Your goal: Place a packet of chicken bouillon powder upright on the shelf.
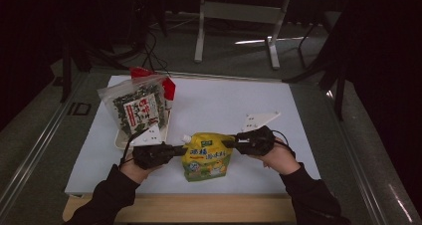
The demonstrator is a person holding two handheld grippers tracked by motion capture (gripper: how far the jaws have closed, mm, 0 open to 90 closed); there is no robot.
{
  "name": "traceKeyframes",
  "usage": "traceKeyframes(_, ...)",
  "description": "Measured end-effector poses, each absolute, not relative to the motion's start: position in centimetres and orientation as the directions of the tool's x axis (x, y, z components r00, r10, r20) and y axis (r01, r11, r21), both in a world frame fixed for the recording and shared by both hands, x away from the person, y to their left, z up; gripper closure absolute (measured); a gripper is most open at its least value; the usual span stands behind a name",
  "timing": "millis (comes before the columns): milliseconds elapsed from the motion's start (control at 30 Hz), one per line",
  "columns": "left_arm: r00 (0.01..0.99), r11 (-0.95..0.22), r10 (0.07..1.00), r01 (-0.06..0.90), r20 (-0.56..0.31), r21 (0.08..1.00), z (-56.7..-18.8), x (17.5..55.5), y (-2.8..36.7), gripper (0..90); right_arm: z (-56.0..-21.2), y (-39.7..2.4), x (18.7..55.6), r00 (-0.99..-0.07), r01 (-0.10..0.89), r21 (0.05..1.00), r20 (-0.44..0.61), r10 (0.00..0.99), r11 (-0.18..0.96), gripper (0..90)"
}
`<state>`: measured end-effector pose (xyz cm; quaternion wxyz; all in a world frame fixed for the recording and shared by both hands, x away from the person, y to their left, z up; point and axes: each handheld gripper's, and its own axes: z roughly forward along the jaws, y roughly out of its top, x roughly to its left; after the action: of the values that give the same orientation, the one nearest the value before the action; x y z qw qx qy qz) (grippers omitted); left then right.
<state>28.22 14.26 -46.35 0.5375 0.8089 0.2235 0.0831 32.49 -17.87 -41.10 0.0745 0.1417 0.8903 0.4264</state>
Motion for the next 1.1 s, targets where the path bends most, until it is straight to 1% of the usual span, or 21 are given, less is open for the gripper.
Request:
traceKeyframes(67, 0.886, -0.315, 0.449, 0.278, -0.115, 0.907, -46.4, 28.3, 14.3, 90.0, -41.6, -17.6, 32.6, -0.954, 0.184, 0.774, -0.007, 0.299, 0.606, 74.8)
traceKeyframes(200, 0.885, -0.309, 0.449, 0.280, -0.120, 0.909, -46.5, 28.2, 14.4, 90.0, -41.8, -17.3, 32.7, -0.956, 0.174, 0.770, -0.017, 0.293, 0.614, 74.7)
traceKeyframes(233, 0.887, -0.309, 0.446, 0.278, -0.120, 0.910, -46.5, 28.2, 14.4, 90.0, -42.0, -17.1, 32.9, -0.962, 0.165, 0.761, -0.015, 0.272, 0.627, 71.7)
traceKeyframes(267, 0.887, -0.310, 0.447, 0.278, -0.119, 0.909, -46.5, 28.2, 14.3, 90.0, -42.0, -17.1, 33.0, -0.965, 0.161, 0.756, -0.015, 0.263, 0.635, 71.7)
traceKeyframes(400, 0.887, -0.306, 0.444, 0.282, -0.126, 0.909, -46.5, 28.2, 14.3, 90.0, -42.4, -16.7, 33.2, -0.967, 0.151, 0.738, -0.028, 0.254, 0.658, 76.4)
traceKeyframes(433, 0.887, -0.306, 0.444, 0.282, -0.125, 0.910, -46.5, 28.2, 14.3, 90.0, -42.5, -16.7, 33.2, -0.966, 0.153, 0.737, -0.030, 0.257, 0.659, 80.6)
traceKeyframes(500, 0.886, -0.307, 0.446, 0.283, -0.126, 0.908, -46.4, 28.1, 14.2, 90.0, -42.4, -16.7, 33.2, -0.967, 0.150, 0.734, -0.029, 0.252, 0.662, 83.7)
traceKeyframes(533, 0.887, -0.308, 0.445, 0.283, -0.126, 0.908, -46.4, 28.1, 14.2, 90.0, -42.4, -16.7, 33.2, -0.967, 0.145, 0.732, -0.037, 0.251, 0.666, 88.0)
traceKeyframes(567, 0.886, -0.310, 0.447, 0.282, -0.123, 0.908, -46.3, 28.1, 14.2, 90.0, -42.3, -16.7, 33.1, -0.968, 0.147, 0.729, -0.031, 0.248, 0.668, 89.1)
traceKeyframes(667, 0.884, -0.300, 0.448, 0.288, -0.133, 0.909, -46.3, 28.2, 14.3, 90.0, -42.0, -16.7, 32.7, -0.968, 0.126, 0.733, -0.056, 0.243, 0.669, 89.7)
traceKeyframes(733, 0.885, -0.289, 0.444, 0.286, -0.136, 0.914, -46.1, 28.2, 14.5, 90.0, -41.7, -16.8, 32.6, -0.970, 0.128, 0.741, -0.045, 0.238, 0.660, 90.0)
traceKeyframes(800, 0.883, -0.270, 0.446, 0.291, -0.149, 0.918, -45.9, 28.2, 14.6, 87.6, -41.3, -16.9, 32.5, -0.972, 0.121, 0.751, -0.043, 0.231, 0.650, 90.0)
traceKeyframes(833, 0.880, -0.260, 0.449, 0.294, -0.154, 0.920, -45.8, 28.2, 14.7, 84.5, -41.1, -16.9, 32.4, -0.972, 0.119, 0.755, -0.044, 0.232, 0.645, 90.0)
traceKeyframes(867, 0.879, -0.254, 0.449, 0.296, -0.159, 0.921, -45.7, 28.1, 14.8, 79.1, -40.9, -17.0, 32.4, -0.971, 0.118, 0.760, -0.046, 0.234, 0.639, 90.0)
traceKeyframes(933, 0.877, -0.244, 0.455, 0.289, -0.154, 0.926, -45.6, 28.0, 15.0, 64.6, -40.5, -17.0, 32.4, -0.971, 0.116, 0.763, -0.047, 0.233, 0.636, 90.0)
traceKeyframes(1033, 0.862, -0.231, 0.484, 0.291, -0.150, 0.929, -45.8, 27.7, 15.3, 48.4, -40.1, -17.1, 32.5, -0.966, 0.111, 0.762, -0.068, 0.250, 0.638, 90.0)
traceKeyframes(1100, 0.853, -0.225, 0.499, 0.300, -0.155, 0.927, -46.0, 27.4, 15.4, 38.1, -39.8, -17.3, 32.7, -0.964, 0.119, 0.766, -0.063, 0.258, 0.632, 90.0)
